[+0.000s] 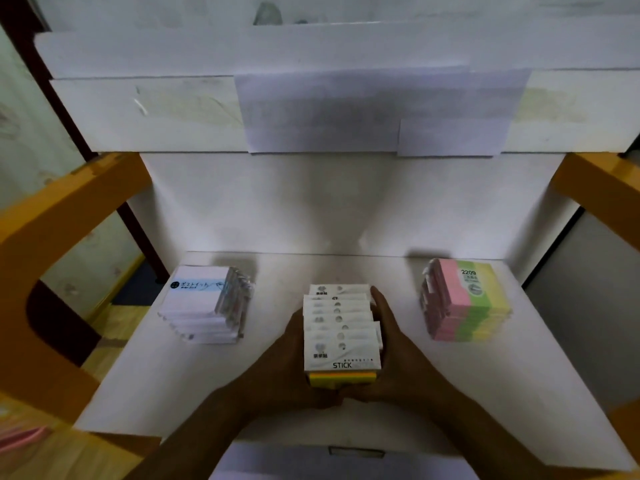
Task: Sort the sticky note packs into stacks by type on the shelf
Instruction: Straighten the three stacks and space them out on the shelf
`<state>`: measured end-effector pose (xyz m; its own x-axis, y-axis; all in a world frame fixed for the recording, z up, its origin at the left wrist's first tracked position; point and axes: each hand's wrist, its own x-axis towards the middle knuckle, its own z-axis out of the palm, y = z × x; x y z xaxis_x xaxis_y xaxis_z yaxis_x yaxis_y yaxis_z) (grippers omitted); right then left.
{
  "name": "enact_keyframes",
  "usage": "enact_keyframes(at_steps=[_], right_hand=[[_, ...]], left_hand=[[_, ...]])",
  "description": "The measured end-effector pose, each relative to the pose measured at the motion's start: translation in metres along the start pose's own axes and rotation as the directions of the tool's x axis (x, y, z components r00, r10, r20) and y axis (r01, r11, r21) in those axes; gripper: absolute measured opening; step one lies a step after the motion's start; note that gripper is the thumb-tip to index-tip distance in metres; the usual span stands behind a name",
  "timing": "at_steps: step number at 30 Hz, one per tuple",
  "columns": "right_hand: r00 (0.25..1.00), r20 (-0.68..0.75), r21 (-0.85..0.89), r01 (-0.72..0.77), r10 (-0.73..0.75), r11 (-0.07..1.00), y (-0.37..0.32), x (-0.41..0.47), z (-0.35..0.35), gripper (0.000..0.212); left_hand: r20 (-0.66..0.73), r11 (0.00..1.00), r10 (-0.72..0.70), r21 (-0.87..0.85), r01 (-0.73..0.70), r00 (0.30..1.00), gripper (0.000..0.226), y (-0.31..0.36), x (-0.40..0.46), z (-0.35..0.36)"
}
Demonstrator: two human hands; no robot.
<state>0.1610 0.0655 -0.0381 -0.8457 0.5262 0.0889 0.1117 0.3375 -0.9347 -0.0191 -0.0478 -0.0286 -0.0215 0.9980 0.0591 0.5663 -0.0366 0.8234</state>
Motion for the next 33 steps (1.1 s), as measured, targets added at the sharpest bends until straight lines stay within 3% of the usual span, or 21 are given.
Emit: enact_keyframes(at_steps=[3, 9, 12, 14, 17, 21, 24, 26, 30, 33], right_hand=[[1.0, -0.028, -0.007, -0.009, 0.009, 1.0, 0.002, 0.002, 0.0, 0.135], [0.996, -0.089, -0.01, -0.028, 0.027, 1.0, 0.009, 0.002, 0.001, 0.125], [0.989, -0.136, 0.012, -0.049, 0.05, 0.999, 0.009, 0.002, 0.003, 0.114], [0.98, -0.189, 0.087, -0.048, 0.064, 0.995, 0.006, 0.004, 0.006, 0.104], [0.971, -0.21, 0.181, -0.08, 0.118, 0.98, -0.012, 0.012, 0.007, 0.08], [0.942, -0.21, 0.344, -0.179, 0.261, 0.922, -0.026, 0.027, 0.006, 0.047], [0.914, -0.193, 0.395, -0.261, 0.357, 0.881, -0.029, 0.04, 0.005, 0.045], [0.887, -0.203, 0.371, -0.322, 0.414, 0.871, -0.028, 0.05, 0.002, 0.047], [0.833, -0.19, 0.347, -0.437, 0.519, 0.83, -0.027, 0.063, -0.007, 0.074], [0.806, -0.157, 0.364, -0.491, 0.571, 0.792, -0.029, 0.065, -0.013, 0.078]], left_hand=[[0.049, 0.991, 0.109, -0.087, -0.105, 0.993, 0.101, 0.008, 0.002, -0.005], [-0.062, 0.993, 0.112, -0.028, -0.114, 0.992, 0.104, 0.001, 0.004, -0.003], [-0.092, 0.996, 0.036, -0.084, -0.044, 0.995, 0.111, -0.001, 0.004, -0.002], [-0.099, 0.978, -0.015, -0.207, -0.006, 0.995, 0.107, -0.004, 0.007, -0.006], [-0.053, 0.899, -0.155, -0.421, 0.119, 0.987, 0.083, 0.011, 0.012, -0.016], [0.006, 0.782, -0.309, -0.567, 0.257, 0.951, 0.048, 0.021, 0.027, -0.023], [0.031, 0.701, -0.437, -0.615, 0.362, 0.899, 0.024, 0.026, 0.042, -0.027], [0.01, 0.711, -0.473, -0.586, 0.389, 0.881, 0.016, 0.028, 0.051, -0.029], [0.001, 0.699, -0.501, -0.589, 0.405, 0.866, 0.022, 0.024, 0.059, -0.028], [0.015, 0.68, -0.535, -0.585, 0.441, 0.845, 0.034, 0.023, 0.061, -0.025]])
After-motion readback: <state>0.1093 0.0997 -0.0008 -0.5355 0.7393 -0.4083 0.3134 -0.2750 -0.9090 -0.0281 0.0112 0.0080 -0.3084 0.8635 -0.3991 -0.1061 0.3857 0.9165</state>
